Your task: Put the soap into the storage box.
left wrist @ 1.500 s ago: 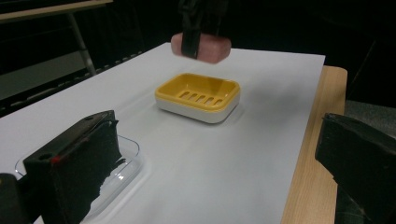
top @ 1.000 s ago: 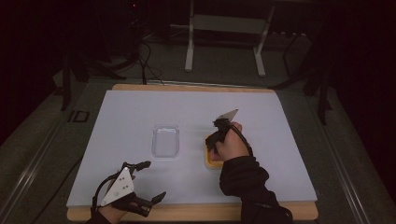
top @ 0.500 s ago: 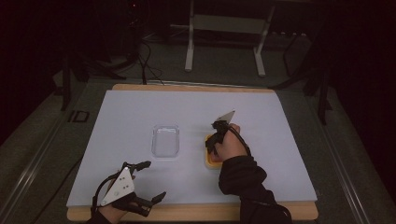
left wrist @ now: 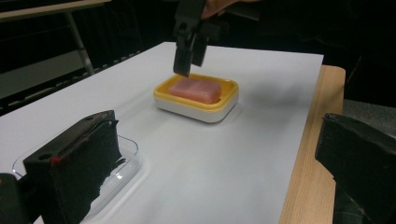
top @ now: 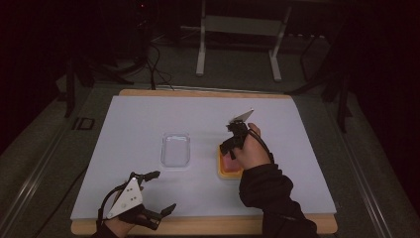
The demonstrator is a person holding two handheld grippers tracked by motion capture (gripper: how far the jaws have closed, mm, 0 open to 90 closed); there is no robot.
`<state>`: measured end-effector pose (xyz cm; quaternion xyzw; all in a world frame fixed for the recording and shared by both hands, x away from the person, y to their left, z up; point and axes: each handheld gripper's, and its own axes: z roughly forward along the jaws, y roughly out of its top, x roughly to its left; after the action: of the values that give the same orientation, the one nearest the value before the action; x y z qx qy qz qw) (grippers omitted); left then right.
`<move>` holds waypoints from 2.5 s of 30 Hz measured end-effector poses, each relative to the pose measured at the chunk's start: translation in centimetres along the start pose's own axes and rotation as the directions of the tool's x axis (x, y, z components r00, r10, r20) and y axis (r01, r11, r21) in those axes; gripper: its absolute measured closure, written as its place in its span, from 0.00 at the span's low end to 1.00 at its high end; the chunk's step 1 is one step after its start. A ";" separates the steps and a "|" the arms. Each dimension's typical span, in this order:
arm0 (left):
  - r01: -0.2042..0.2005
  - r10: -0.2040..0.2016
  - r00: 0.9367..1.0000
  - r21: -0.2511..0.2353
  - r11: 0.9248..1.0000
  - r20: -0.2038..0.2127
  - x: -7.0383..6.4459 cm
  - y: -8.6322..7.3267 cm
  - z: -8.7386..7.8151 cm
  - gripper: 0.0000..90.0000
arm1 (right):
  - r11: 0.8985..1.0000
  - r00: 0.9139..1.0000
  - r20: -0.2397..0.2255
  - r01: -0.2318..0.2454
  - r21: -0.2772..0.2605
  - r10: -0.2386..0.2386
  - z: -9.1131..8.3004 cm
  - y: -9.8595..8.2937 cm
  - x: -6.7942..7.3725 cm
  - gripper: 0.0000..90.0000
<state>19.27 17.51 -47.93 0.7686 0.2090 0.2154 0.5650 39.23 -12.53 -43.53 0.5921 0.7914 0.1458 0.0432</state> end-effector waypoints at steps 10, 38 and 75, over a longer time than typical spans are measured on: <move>-0.002 0.002 1.000 0.006 1.000 -0.002 0.0 0.0 0.1 0.01 | 0.968 0.983 -0.068 0.153 -0.198 -0.170 -1.2 -1.7 -2.4 0.31; -0.001 0.002 1.000 0.013 1.000 -0.006 0.0 -0.1 0.2 0.01 | 0.850 0.948 -0.022 0.275 -0.449 -0.319 -2.2 -9.4 -8.4 0.23; -0.003 0.003 1.000 0.016 1.000 -0.001 0.0 -0.1 0.2 0.01 | 0.831 0.961 0.156 0.277 -0.482 -0.229 -1.6 -16.3 -12.4 0.17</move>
<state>19.34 17.36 -48.08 0.7733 0.2101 0.2149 0.5582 27.47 -28.75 -47.92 0.4566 0.7951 0.3112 0.2502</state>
